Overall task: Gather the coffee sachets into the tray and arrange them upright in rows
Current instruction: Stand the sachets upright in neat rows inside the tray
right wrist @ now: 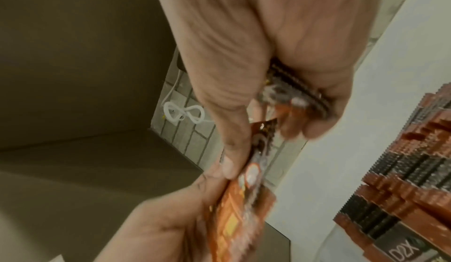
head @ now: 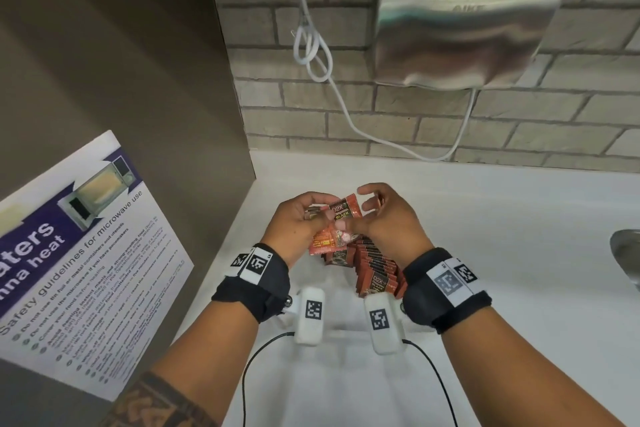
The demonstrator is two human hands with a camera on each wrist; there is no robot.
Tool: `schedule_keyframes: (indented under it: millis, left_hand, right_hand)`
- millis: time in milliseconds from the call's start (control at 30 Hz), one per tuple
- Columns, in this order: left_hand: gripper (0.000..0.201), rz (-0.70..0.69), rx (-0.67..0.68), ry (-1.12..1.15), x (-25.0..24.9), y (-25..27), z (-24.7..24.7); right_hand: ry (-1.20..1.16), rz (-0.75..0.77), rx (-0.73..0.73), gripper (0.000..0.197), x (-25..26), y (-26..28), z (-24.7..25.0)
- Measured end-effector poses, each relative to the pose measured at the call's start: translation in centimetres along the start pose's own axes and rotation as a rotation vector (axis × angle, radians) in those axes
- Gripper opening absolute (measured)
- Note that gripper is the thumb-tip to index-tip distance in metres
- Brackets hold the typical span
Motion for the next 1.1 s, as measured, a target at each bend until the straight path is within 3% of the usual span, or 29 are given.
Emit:
schedule_keyframes:
  millis: [100,200,300,400,467,567,633,700,800,967,1100]
  left_hand:
    - [0.019,0.040,0.041,0.040,0.1,0.1,-0.1]
    - [0.019,0.070,-0.024,0.060,0.3,-0.1,0.0]
    - [0.014,0.022,-0.138,-0.003,0.4,-0.3,0.5]
    - [0.013,0.046,-0.085,0.080,0.2,-0.3,0.1]
    - [0.012,0.027,-0.105,0.062,0.2,-0.2,-0.1]
    - [0.018,-0.060,-0.193,-0.172,0.5,-0.3,0.0]
    - [0.020,-0.010,-0.136,-0.055,0.1,0.2,-0.7]
    - [0.028,0.088,-0.034,0.136,0.0,0.4,-1.3]
    - [0.022,0.090,-0.031,0.156,0.3,0.1,-0.8]
    - [0.028,0.103,-0.100,0.223,0.2,0.0,0.0]
    - [0.037,0.091,-0.062,0.211,0.0,0.3,-0.1]
  right_hand:
    - [-0.163,-0.044,0.173,0.038,0.2,0.1,0.2]
    - [-0.334,-0.170,0.148,0.037,-0.1,0.0,0.5]
    - [-0.318,-0.210,0.176,0.028,-0.2,0.4,0.4]
    - [-0.283,-0.189,0.251,0.030,0.0,1.1,-0.3]
    - [-0.275,-0.161,0.216,0.028,0.1,1.0,-0.4]
    - [-0.187,-0.077,0.075,0.025,0.0,0.8,-0.5]
    - [-0.058,0.034,0.046,0.023,0.0,0.9,-0.6]
    - [0.003,0.105,0.125,0.028,0.1,1.3,-0.9]
    - [-0.109,0.119,0.180,0.034,0.4,1.6,-0.8]
    - [-0.095,0.012,-0.060,0.046,-0.8,0.3,0.5]
    - [-0.272,-0.129,0.120,0.046,-1.2,0.4,0.1]
Point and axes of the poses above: each hand's wrist, its own y-axis away from the middle knuckle, its own z-axis out of the back of the hand, x = y × z, the point moved 2 cm from there along -y, towards the middle knuckle, and after that the axes turned 6 degrees about -x, right-handed, at the moved point
